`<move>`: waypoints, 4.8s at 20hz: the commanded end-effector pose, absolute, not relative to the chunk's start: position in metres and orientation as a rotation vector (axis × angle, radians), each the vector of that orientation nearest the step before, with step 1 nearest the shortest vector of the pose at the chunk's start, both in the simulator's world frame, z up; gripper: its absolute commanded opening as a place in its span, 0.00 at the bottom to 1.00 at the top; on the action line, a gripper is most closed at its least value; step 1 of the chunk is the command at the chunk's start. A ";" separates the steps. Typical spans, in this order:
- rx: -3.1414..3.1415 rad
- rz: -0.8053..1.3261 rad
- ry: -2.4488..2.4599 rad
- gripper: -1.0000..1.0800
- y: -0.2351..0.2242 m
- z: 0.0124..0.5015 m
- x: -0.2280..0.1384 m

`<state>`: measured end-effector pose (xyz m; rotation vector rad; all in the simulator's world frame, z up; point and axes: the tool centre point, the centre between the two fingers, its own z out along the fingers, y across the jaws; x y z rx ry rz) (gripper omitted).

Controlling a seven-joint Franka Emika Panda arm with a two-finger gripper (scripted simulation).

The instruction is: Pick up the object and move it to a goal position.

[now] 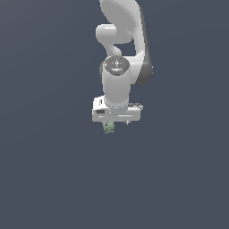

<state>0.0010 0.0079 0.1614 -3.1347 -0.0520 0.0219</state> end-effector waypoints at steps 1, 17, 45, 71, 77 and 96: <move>-3.135 0.022 -0.052 0.96 0.008 0.161 0.001; -3.137 -0.048 -0.030 0.96 -0.019 0.172 0.011; -3.128 0.001 -0.290 0.96 -0.035 0.090 -0.066; -3.128 0.000 -0.294 0.00 -0.035 0.041 -0.068; -3.128 -0.001 -0.293 0.00 -0.037 0.049 -0.067; -3.127 0.000 -0.295 0.00 -0.060 0.146 -0.059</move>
